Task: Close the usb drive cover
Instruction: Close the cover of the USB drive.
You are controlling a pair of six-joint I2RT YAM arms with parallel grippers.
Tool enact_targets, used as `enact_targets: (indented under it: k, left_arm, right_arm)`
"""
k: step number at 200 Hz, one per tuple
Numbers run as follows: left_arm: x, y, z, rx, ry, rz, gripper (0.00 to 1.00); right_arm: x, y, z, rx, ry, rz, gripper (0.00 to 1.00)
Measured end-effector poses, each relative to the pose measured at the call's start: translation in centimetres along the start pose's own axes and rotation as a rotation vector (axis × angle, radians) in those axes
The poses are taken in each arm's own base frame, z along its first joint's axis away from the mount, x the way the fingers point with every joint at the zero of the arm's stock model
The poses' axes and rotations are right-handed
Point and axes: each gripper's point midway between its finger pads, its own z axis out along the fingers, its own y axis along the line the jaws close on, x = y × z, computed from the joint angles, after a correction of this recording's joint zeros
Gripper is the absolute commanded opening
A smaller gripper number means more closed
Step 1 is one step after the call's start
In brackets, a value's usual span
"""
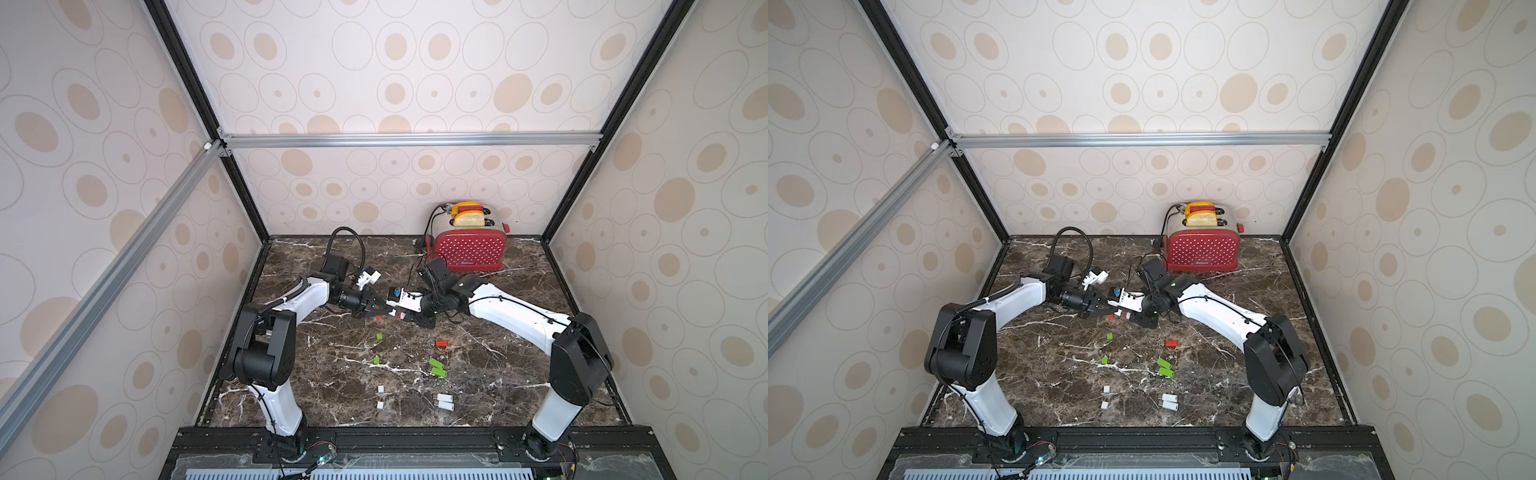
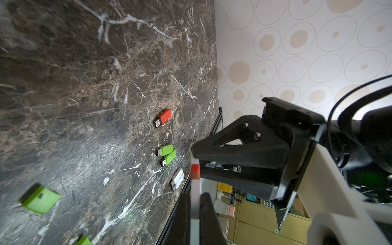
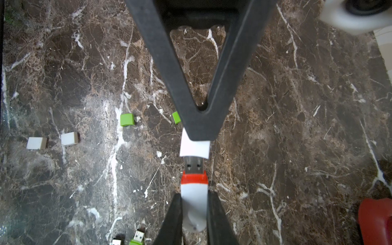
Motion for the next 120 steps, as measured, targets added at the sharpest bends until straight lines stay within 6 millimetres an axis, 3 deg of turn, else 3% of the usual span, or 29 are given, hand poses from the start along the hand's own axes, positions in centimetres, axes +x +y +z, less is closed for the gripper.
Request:
enact_targets:
  k: [120]
  left_arm:
    - [-0.23,-0.34,0.73,-0.004,0.000,0.011,0.00]
  right_arm:
    - [-0.23,-0.08,-0.31,-0.002,0.001,0.026,0.02]
